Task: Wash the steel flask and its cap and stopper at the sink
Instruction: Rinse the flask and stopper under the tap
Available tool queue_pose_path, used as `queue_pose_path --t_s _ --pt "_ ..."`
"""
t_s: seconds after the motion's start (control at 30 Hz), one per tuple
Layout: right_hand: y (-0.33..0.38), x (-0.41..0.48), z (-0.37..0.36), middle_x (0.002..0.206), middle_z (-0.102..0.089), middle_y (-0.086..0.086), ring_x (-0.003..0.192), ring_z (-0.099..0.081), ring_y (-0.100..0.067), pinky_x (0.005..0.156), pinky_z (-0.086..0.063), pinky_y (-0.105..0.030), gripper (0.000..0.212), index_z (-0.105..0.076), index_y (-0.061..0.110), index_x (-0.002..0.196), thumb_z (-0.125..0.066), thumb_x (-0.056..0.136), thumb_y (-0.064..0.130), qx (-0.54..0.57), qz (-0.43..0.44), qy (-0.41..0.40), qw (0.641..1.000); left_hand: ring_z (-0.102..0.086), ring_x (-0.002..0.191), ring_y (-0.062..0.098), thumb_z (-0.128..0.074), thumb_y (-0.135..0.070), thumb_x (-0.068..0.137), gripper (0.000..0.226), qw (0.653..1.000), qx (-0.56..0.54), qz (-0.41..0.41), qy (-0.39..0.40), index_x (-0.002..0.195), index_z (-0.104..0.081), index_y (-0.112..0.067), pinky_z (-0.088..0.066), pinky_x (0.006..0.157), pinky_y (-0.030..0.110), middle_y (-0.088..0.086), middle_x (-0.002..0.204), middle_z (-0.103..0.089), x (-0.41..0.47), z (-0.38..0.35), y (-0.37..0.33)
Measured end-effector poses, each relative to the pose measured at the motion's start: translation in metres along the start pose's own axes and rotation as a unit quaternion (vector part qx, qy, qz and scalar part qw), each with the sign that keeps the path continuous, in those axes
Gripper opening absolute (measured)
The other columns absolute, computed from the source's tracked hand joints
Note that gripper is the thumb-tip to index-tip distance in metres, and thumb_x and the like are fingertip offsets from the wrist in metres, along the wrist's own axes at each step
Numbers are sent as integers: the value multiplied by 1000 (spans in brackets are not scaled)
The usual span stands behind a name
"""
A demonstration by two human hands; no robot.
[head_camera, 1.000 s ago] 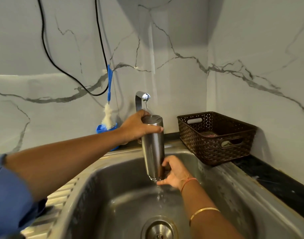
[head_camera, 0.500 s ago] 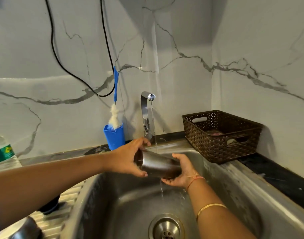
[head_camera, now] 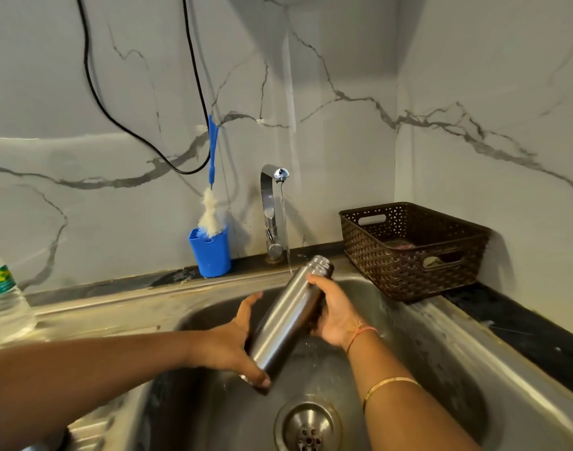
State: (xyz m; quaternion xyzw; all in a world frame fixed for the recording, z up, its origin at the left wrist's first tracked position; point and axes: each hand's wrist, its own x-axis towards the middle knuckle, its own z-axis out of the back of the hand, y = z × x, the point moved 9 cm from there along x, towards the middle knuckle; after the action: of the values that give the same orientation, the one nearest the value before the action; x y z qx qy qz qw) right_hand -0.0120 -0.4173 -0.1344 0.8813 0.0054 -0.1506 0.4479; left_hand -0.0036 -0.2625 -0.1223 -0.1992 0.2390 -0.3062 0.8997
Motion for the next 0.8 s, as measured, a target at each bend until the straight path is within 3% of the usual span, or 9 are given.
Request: queue_pose_path --t_s 0.1,0.23,0.37,0.43,0.57,0.63,0.8 --pt "7 2 1 109 -59 -14 95 -58 -31 78 -52 -44 49 -42 27 126 -67 84 27 -63 54 -19 996 -45 121 16 -87 -39 61 140 1000 -14 -4 2 137 31 -42 -44 100 24 1 140 -36 8 -16 -10" --pt "16 0 1 103 -66 -10 88 -65 -25 75 -54 -36 52 -52 13 120 -76 75 24 -150 126 -53 979 -54 103 10 -81 -17 72 126 999 -14 -16 26 140 25 -27 -50 77 13 -5 123 -45 24 -34 -27" --pt "27 -6 -1 99 -67 -4 86 -65 -17 76 -52 -29 51 -55 14 108 -84 65 20 -295 199 -87 931 -49 125 22 -79 -20 73 123 996 78 43 13 146 21 -18 -47 99 32 11 139 -47 43 -24 -14" --pt "32 -9 -2 95 -67 0 83 -63 -13 69 -47 -23 50 -54 15 102 -85 64 21 -349 227 -106 903 -57 115 22 -77 -20 76 116 989 122 76 -15 148 14 -14 -51 95 35 13 132 -53 52 -6 -4" --pt "33 -7 -1 99 -66 0 88 -63 -18 82 -50 -30 51 -54 17 101 -85 62 27 -398 242 -133 875 -57 99 17 -66 -16 84 69 984 114 89 -105 141 -28 -8 -50 78 29 6 113 -55 63 39 2" --pt "32 -7 -2 97 -66 1 87 -62 -18 82 -50 -32 49 -54 17 99 -85 63 29 -402 242 -131 873 -56 94 17 -60 -11 87 59 977 78 105 -170 139 -33 -11 -47 72 26 7 109 -56 64 62 5" --pt "30 -8 -3 94 -67 2 84 -62 -15 79 -50 -30 47 -56 17 98 -85 64 31 -402 247 -124 873 -54 105 22 -56 -9 87 59 950 58 93 -291 141 -31 -10 -46 81 31 8 124 -53 66 104 -7"
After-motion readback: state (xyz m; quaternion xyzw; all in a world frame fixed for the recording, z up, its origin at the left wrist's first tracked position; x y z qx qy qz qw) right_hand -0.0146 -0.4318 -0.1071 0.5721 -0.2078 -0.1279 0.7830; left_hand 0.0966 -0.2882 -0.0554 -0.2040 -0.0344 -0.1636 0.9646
